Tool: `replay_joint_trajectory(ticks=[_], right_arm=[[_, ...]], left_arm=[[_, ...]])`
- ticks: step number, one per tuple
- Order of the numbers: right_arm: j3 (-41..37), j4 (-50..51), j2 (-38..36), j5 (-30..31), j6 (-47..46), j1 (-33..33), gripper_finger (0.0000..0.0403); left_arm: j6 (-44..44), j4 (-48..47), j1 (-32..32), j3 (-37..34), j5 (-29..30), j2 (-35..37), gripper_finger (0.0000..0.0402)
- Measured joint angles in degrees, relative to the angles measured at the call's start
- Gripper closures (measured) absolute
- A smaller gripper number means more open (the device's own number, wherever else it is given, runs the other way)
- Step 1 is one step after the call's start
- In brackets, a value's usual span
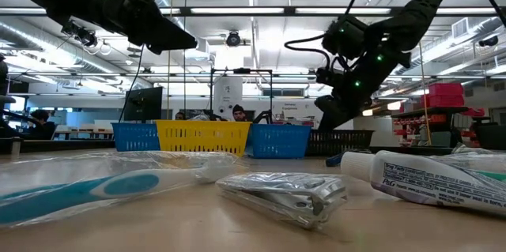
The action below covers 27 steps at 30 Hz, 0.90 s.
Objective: Pick & Place Travel size toiletries
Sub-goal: Put the toothpaste into the black bin, then put the blue toothbrush into the left blue bin
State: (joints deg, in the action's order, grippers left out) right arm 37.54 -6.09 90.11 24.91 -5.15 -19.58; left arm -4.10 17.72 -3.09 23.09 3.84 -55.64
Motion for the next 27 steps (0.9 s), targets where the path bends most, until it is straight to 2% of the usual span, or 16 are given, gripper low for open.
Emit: replay_joint_trajectory(ticks=[3, 7, 13, 17, 19, 22, 25, 27], right_arm=[[0.02, -3.16, -0.31, 0.05, -0.22, 0.41, 0.0196], [1.07, -7.19, -2.06, 0.02, -0.96, 2.48, 0.0188], [2.03, -11.41, -4.23, -0.13, -1.03, 8.53, 0.0209], [2.03, -11.24, -4.26, -0.15, -1.03, 12.36, 0.0225], [2.03, -10.08, -4.26, -0.12, -1.02, 13.87, 0.0230], [2.03, -9.80, -4.24, 0.16, 1.06, 15.18, 0.0236], [2.01, -10.29, -4.24, 0.43, 2.92, 15.26, 0.0240], [2.01, -11.51, -4.24, 0.55, 3.28, 15.12, 0.0240]], left_arm=[[1.12, 0.24, 0.02, 0.00, 0.01, 0.00, 0.0285], [4.76, 0.28, 0.00, 0.00, -0.10, 0.00, 0.0285], [14.13, 1.18, 1.19, 0.00, -7.74, -0.01, 0.0285], [15.51, 8.75, 5.64, 0.07, -10.67, -1.51, 0.0285], [16.53, 14.04, 8.64, 0.15, -9.78, -3.43, 0.0285], [16.96, 17.88, 13.80, 1.96, -4.95, -7.94, 0.0285], [17.12, 14.87, 18.05, 6.47, 0.93, -13.13, 0.0285], [17.22, 8.67, 19.73, 10.75, 2.74, -16.50, 0.0285]])
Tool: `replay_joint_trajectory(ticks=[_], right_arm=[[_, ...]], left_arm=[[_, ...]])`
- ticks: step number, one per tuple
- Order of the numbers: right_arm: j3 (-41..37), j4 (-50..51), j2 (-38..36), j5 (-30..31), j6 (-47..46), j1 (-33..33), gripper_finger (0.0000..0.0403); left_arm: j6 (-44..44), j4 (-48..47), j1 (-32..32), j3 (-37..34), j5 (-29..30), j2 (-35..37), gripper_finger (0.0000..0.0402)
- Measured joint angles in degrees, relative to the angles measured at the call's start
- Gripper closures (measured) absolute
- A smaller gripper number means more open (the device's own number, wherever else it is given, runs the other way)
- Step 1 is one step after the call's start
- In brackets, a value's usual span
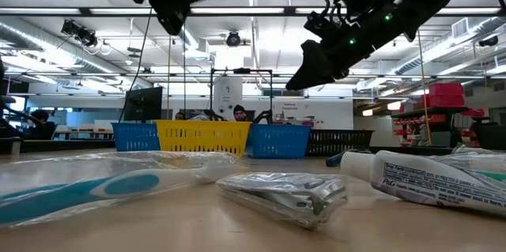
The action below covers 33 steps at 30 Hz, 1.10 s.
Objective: Pick & Place Travel size toiletries
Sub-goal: Put the blue toothbrush into the left blue bin
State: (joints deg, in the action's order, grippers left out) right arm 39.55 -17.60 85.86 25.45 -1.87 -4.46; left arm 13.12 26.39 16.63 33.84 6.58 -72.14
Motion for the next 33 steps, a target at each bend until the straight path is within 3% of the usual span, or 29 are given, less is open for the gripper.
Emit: replay_joint_trajectory(ticks=[7, 10, 17, 22, 33], right_arm=[[-0.02, -3.84, 0.00, 0.00, 0.95, -0.80, 0.0238], [-0.02, -4.63, 0.00, -0.02, 2.53, -0.82, 0.0240], [-0.02, -5.60, 0.00, -0.03, 3.67, -0.82, 0.0242], [-0.02, -5.40, 0.02, -0.06, 1.05, -0.40, 0.0245], [-0.04, -5.38, 0.04, -1.47, 0.62, -0.27, 0.0250]], left_arm=[[3.77, -30.42, 3.32, 18.88, 0.07, -11.48, 0.0262], [8.69, -36.27, 4.35, 24.28, 0.00, -16.75, 0.0244], [20.16, -39.41, 7.52, 28.19, -4.08, -26.19, 0.0218], [29.15, -38.18, 10.18, 28.18, -3.27, -30.53, 0.0214], [32.24, -34.02, 13.70, 28.42, 0.52, -38.88, 0.0214]])
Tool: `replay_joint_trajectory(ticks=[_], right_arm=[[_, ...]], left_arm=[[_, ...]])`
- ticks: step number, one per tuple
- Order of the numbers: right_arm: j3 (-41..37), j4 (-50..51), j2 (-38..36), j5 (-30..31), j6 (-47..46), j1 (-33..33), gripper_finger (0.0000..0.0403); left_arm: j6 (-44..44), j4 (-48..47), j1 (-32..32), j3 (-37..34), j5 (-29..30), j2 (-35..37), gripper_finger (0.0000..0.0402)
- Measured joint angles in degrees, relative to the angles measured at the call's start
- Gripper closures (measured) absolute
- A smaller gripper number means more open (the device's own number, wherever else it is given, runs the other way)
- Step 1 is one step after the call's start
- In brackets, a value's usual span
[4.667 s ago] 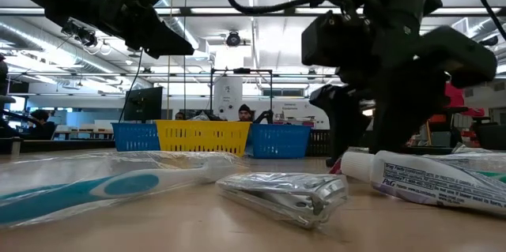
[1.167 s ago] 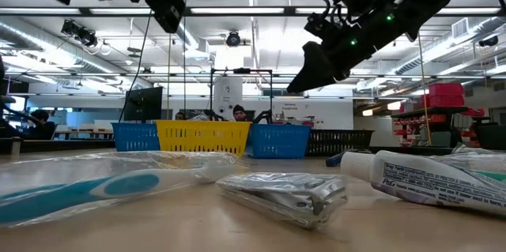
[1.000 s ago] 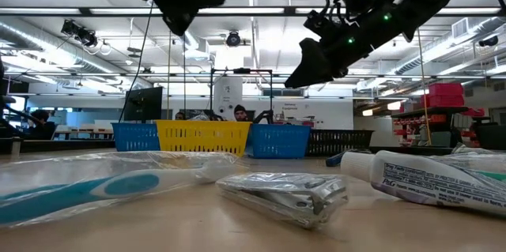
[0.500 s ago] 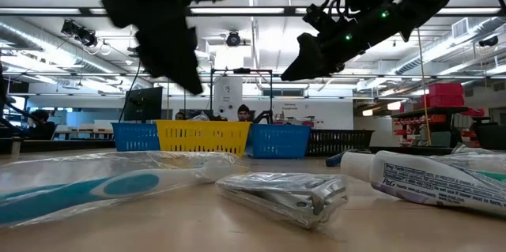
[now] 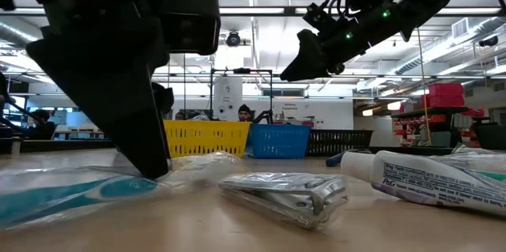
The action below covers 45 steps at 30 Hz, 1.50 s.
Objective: Pick & Place Travel size toiletries
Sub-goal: Put the blue toothbrush into the left blue bin
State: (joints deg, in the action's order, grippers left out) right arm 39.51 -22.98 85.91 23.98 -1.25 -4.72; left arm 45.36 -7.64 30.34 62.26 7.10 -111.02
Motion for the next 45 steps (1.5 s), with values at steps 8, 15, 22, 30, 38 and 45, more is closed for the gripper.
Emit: replay_joint_trajectory(ticks=[8, 15, 22, 30, 38, 45], right_arm=[[0.00, -0.39, 0.00, -0.21, 0.19, 0.01, 0.0253], [0.00, -0.65, 0.00, -0.15, 0.67, -0.12, 0.0252], [0.00, -1.19, 0.00, -0.14, 0.68, -0.12, 0.0252], [0.00, -2.04, 0.00, -0.08, 5.09, -0.12, 0.0254], [0.00, -6.05, 0.00, -0.09, 12.64, -0.12, 0.0253], [0.00, -9.05, 0.00, -0.10, 14.67, -0.12, 0.0252]], left_arm=[[-7.59, -2.46, 0.92, -0.04, 2.59, 0.13, 0.0253], [-10.32, -7.73, 0.29, 0.04, 2.47, 0.44, 0.0364], [-11.04, -22.33, -0.34, 0.20, 16.58, 8.39, 0.0373], [-5.65, -46.99, -4.92, 4.88, 35.67, 25.94, 0.0379], [-20.31, -53.71, -19.83, 4.13, 40.20, 36.58, 0.0379], [-36.31, -35.03, -35.17, -5.54, 29.82, 36.91, 0.0377]])
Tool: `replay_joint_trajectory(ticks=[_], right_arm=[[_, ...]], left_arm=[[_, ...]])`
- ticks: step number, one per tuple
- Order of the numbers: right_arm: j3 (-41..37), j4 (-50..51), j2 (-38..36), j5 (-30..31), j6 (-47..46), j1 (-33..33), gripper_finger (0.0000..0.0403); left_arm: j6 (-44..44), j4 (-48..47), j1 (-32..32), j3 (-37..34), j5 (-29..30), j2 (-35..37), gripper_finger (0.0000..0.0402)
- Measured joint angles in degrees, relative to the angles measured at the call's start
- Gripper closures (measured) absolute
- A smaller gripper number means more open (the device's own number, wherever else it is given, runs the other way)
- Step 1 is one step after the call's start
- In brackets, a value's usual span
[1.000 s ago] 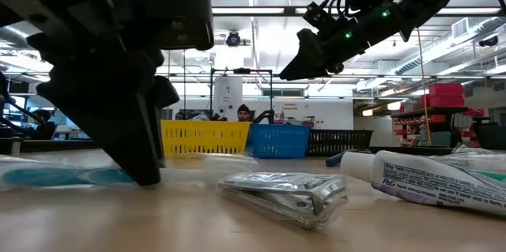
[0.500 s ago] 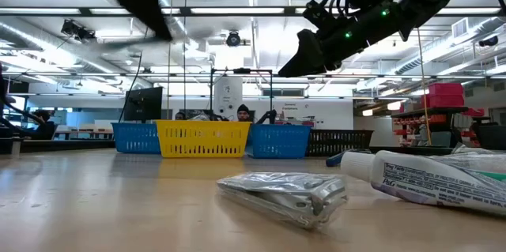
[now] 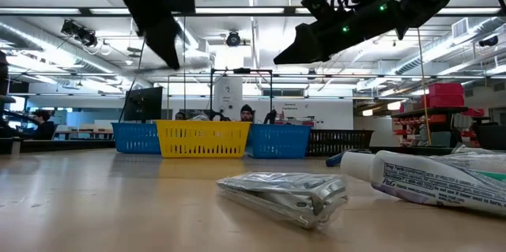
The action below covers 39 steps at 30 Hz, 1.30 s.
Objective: Pick & Place Travel size toiletries
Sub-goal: Put the blue toothbrush into the left blue bin, then put the razor into the yellow bin
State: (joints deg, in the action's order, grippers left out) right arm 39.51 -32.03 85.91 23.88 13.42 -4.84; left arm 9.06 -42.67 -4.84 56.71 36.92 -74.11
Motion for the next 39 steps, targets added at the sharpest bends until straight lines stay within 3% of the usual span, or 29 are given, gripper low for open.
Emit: replay_joint_trajectory(ticks=[3, 6, 12, 19, 28, 33, 39], right_arm=[[0.00, 0.02, 0.00, -0.02, -0.01, 0.00, 0.0252], [0.00, 0.04, 0.00, -0.04, -0.05, 0.00, 0.0254], [0.00, 0.04, 0.00, -0.07, -0.49, -0.11, 0.0258], [0.00, 0.04, 0.00, -0.04, -0.49, -0.13, 0.0259], [0.00, 0.04, 0.00, -0.04, -0.49, -0.13, 0.0257], [0.00, 0.07, 0.00, -0.04, -0.49, -0.13, 0.0260], [0.00, 0.24, 0.00, -0.38, -0.84, -0.13, 0.0262]], left_arm=[[-7.23, 13.07, -5.34, -6.97, -5.07, -0.04, 0.0377], [-11.25, 23.51, -9.86, -12.36, -6.13, -0.04, 0.0376], [-18.86, 35.20, -16.01, -19.61, -14.41, -0.04, 0.0375], [-16.91, 34.22, -19.03, -22.36, -11.90, -0.04, 0.0357], [-14.42, 33.14, -18.64, -22.36, -10.98, -0.02, 0.0263], [-11.10, 25.15, -16.52, -17.03, -8.63, -0.02, 0.0234], [-3.74, 12.93, -12.21, -7.05, -15.97, 0.02, 0.0235]])
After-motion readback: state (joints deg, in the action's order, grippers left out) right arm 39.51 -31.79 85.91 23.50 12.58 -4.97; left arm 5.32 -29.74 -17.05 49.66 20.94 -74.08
